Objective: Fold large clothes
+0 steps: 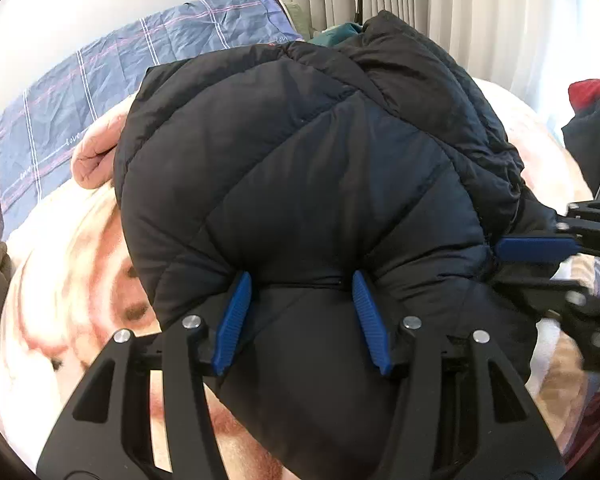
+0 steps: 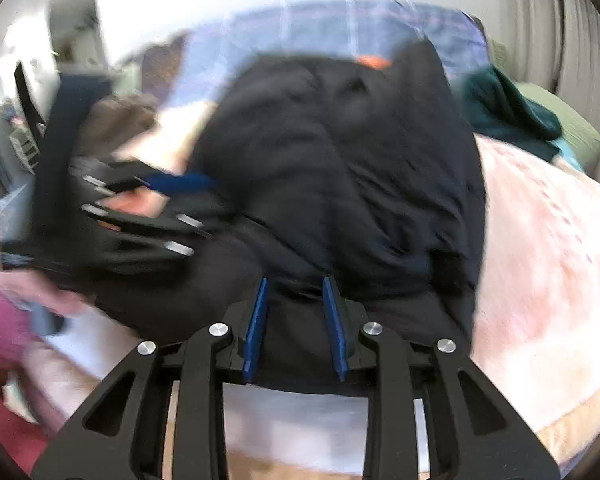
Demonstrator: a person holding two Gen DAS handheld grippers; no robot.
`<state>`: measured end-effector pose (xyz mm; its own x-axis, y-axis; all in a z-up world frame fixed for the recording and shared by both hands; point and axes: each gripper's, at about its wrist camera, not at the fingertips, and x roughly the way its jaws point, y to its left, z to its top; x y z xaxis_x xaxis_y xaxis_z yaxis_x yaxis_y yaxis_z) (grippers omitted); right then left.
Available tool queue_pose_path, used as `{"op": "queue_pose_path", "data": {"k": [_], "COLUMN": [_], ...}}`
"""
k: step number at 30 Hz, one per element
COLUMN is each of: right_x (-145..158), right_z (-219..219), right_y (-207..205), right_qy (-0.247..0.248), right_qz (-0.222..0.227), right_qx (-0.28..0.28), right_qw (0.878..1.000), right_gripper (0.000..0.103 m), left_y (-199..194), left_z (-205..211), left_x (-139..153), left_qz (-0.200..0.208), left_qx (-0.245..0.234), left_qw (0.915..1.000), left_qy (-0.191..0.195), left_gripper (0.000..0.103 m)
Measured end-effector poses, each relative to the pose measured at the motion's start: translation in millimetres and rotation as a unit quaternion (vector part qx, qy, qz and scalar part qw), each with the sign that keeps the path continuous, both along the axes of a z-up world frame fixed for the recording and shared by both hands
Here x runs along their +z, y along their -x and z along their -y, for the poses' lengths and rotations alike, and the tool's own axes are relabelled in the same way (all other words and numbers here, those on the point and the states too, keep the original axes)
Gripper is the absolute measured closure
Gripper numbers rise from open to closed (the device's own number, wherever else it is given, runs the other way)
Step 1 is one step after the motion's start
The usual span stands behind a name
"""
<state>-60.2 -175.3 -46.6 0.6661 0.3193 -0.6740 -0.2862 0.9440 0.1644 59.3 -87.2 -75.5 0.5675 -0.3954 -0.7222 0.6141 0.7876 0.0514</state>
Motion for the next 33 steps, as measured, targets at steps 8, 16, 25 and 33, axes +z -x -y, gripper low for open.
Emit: {"op": "queue_pose_path", "data": {"k": [8,16,25,33], "right_x": [18,77,-34,-42], "right_z": [24,55,73,70], "right_y": [-20,-81,-151,-157], "right_qy": [-0.043,-0.035,0.009,0.023], "right_qz": [-0.02,0.076,-0.042,-0.039], "right_qx": [0.002,-0.033,-0.073,-0.075], "right_qw": [0.999,0.996,0.996,0.996], "right_gripper": [0.072,0.067,0.068,0.068], "left_y": [-1,-49,-119,-124], "left_z": [-4,-3,19,17], "left_x": [12,87,12,-5], "left_qz": [0.0,0.039,0.01,-0.005], "left_qx": [-0.008,0.002,0.045,0.032], "left_qw": [1.0,0.9968,0.9988,0.9994], "left_qy": [-0.002,0.07,-0.013,-0.013], "left_gripper": [0.05,0.061,0.054,0.054]}}
